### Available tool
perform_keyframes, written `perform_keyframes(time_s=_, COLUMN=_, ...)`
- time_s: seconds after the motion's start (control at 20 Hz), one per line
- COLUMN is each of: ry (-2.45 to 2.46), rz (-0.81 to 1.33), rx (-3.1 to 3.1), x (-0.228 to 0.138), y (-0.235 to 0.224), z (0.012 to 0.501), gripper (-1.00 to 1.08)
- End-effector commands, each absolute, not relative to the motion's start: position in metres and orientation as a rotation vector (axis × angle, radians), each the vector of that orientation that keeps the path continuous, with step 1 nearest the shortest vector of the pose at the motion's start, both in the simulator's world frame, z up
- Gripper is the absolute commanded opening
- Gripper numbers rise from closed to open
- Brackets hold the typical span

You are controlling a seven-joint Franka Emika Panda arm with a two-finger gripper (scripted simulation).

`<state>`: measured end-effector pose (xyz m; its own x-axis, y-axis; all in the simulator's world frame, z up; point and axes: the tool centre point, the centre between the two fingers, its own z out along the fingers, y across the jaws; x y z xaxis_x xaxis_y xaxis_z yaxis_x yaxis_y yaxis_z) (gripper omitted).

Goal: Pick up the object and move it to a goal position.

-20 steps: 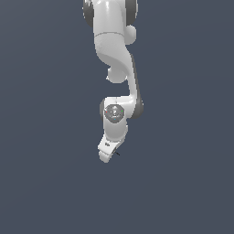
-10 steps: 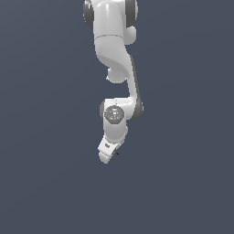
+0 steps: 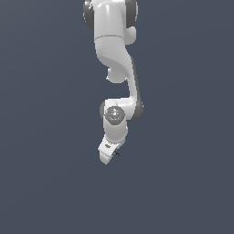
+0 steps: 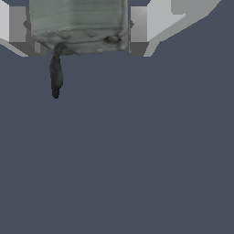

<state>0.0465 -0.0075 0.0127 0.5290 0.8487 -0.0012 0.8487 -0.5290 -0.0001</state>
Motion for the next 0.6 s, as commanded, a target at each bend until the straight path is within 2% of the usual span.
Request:
perform_keyframes(time_s=0.0, ry=1.527, rz=0.000, rx=2.745, x=0.050, y=-0.002, z=0.013, gripper=-1.00)
perform_keyframes(time_s=0.55, ry=1.527, rz=0.000, rx=2.745, x=0.083, y=0.037, z=0.013, gripper=-1.00)
